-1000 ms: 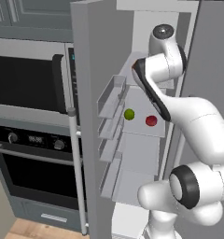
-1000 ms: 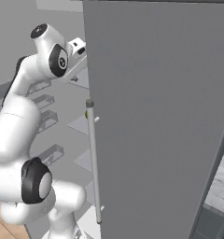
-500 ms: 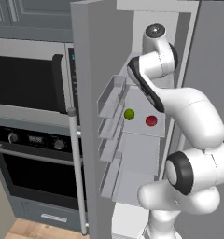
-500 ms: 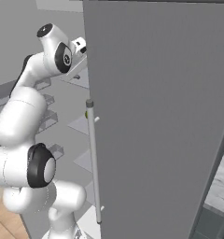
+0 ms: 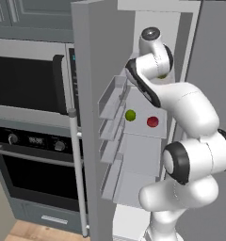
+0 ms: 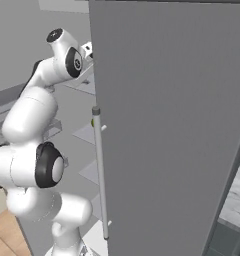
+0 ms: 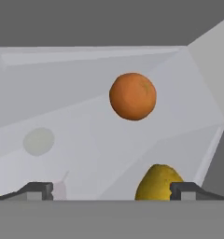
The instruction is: Take the tangerine and lemon from the highest rack and move them to the second highest rack where the pear and lime are located, to maximize freezer space. Close the freezer door after rearranging.
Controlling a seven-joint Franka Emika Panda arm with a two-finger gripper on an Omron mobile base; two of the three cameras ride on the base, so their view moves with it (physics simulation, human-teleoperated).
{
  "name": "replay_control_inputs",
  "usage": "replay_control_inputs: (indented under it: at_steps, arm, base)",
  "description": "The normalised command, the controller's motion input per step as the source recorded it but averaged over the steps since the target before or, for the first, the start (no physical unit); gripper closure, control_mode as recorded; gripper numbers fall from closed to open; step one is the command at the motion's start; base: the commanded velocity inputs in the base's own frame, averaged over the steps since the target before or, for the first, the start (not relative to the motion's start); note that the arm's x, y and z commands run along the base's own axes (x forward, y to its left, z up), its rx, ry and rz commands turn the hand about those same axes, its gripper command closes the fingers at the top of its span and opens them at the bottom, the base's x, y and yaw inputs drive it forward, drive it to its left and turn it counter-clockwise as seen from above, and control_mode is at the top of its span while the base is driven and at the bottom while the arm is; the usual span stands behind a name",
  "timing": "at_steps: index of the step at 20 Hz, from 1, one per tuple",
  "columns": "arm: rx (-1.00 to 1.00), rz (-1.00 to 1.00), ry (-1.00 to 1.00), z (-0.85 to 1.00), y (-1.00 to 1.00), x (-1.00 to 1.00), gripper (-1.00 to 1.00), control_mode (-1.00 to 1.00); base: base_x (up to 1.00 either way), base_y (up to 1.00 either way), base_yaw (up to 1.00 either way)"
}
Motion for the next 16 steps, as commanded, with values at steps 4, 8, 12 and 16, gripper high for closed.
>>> replay_control_inputs:
  at_steps: [4, 8, 12, 16]
  arm:
    - [0.0, 0.0, 0.0, -0.06, 0.02, 0.41, -1.0, -1.0]
    - [0.0, 0.0, 0.02, -0.09, 0.03, 0.43, -1.0, -1.0]
    - [0.0, 0.01, 0.05, -0.11, 0.05, 0.4, -1.0, -1.0]
    - [0.0, 0.04, 0.07, -0.16, 0.09, 0.25, -1.0, -1.0]
  base:
    - [0.0, 0.0, 0.0]
    - [0.0, 0.0, 0.0]
    - [0.0, 0.0, 0.0]
    - [0.0, 0.0, 0.0]
